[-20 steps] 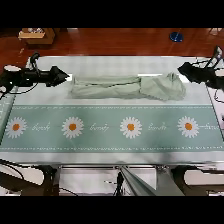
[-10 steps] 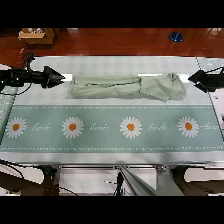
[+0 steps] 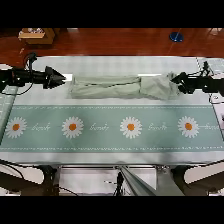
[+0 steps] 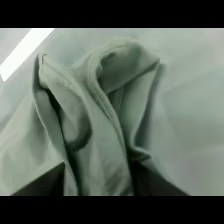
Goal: Fold the shirts.
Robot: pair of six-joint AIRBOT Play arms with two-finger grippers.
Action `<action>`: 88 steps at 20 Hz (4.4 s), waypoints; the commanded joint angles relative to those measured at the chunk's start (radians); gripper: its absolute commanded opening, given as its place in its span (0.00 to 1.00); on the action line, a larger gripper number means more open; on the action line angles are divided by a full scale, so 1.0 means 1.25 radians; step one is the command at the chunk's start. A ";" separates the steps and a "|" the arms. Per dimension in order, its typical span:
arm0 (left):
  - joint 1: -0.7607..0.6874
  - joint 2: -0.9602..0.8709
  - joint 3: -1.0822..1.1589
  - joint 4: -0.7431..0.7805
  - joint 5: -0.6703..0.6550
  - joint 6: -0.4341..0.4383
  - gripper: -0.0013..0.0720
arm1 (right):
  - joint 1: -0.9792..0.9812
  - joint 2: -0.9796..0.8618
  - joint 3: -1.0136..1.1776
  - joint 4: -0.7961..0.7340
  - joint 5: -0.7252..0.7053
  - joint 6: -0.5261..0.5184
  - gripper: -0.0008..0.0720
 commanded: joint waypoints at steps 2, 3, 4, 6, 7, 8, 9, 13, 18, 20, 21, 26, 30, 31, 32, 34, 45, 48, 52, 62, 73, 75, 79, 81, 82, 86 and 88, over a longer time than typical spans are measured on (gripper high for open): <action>-0.001 0.000 0.001 0.000 -0.028 -0.002 0.55 | 0.053 -0.022 0.000 0.000 -0.020 0.024 0.08; -0.001 0.000 0.001 0.000 -0.036 -0.002 0.55 | 0.052 -0.011 0.000 -0.002 -0.012 0.023 0.06; -0.001 0.000 0.001 0.000 -0.046 -0.002 0.55 | 0.046 0.006 0.000 -0.007 -0.002 0.015 0.06; -0.001 0.000 0.001 -0.001 -0.069 -0.002 0.42 | 0.040 0.057 0.000 -0.021 0.027 -0.021 0.06; -0.001 0.000 0.001 -0.003 -0.080 -0.002 0.42 | 0.037 0.088 0.000 -0.041 0.044 -0.028 0.06; -0.002 0.000 0.001 -0.009 -0.094 -0.002 0.42 | 0.037 0.123 0.000 -0.068 0.070 -0.028 0.06; -0.005 0.003 0.001 -0.018 -0.105 -0.003 0.42 | 0.037 0.158 0.000 -0.098 0.096 -0.028 0.06; -0.051 0.045 0.001 -0.030 -0.115 -0.011 0.26 | 0.037 0.300 0.000 -0.203 0.229 -0.027 0.06; -0.180 0.074 0.001 -0.064 -0.114 -0.074 0.26 | 0.037 0.452 0.000 -0.348 0.361 0.013 0.06; -0.263 0.074 0.001 -0.102 -0.090 -0.074 0.26 | 0.037 0.505 -0.001 -0.352 0.429 0.013 0.06; -0.307 0.073 0.001 -0.115 -0.069 -0.074 0.26 | 0.037 0.530 -0.001 -0.352 0.452 0.013 0.06; -0.538 0.070 0.000 -0.129 0.062 -0.074 0.25 | 0.037 0.644 -0.001 -0.389 0.514 0.034 0.06; -0.683 0.044 0.000 -0.129 0.168 -0.074 0.08 | 0.037 0.703 -0.001 -0.388 0.567 0.047 0.06; -0.710 0.035 0.000 -0.130 0.193 -0.074 0.08 | 0.037 0.717 -0.001 -0.388 0.583 0.049 0.06; -0.734 0.025 0.001 -0.133 0.215 -0.074 0.08 | 0.037 0.731 -0.001 -0.388 0.599 0.055 0.06; -0.764 0.005 0.001 -0.162 0.239 -0.073 0.07 | 0.037 0.754 -0.001 -0.388 0.627 0.065 0.06; -0.889 -0.108 0.001 -0.336 0.278 -0.067 0.04 | 0.037 0.828 -0.001 -0.366 0.663 0.117 0.06; -0.927 -0.137 0.002 -0.413 0.327 -0.067 0.04 | 0.037 0.828 -0.001 -0.327 0.665 0.122 0.06; -0.974 -0.191 0.072 -0.444 0.336 -0.070 0.04 | 0.037 0.828 -0.001 -0.318 0.665 0.124 0.06; -0.734 -0.086 0.146 -0.176 0.130 -0.071 0.04 | 0.041 0.827 -0.004 -0.356 0.614 0.134 0.06; -0.146 0.373 0.146 -0.052 -0.084 -0.070 0.04 | 0.412 0.699 -0.247 -0.346 0.165 0.308 0.06; -0.080 0.430 0.146 -0.052 -0.119 -0.070 0.04 | 0.494 0.608 -0.256 -0.345 0.036 0.339 0.06; -0.026 0.515 0.146 -0.047 -0.187 -0.068 0.04 | 0.616 0.408 -0.256 -0.272 -0.265 0.447 0.06; -0.027 0.538 0.146 -0.034 -0.209 -0.067 0.04 | 0.657 0.327 -0.256 -0.150 -0.383 0.451 0.08; -0.027 0.545 0.146 -0.028 -0.210 -0.067 0.04 | 0.672 0.303 -0.256 -0.105 -0.408 0.447 0.22; -0.026 0.540 0.145 0.062 -0.204 -0.067 0.04 | 0.676 0.312 -0.256 -0.101 -0.324 0.355 0.70; -0.026 0.533 0.137 0.114 -0.204 -0.067 0.04 | 0.625 0.360 -0.256 -0.173 -0.209 0.343 0.70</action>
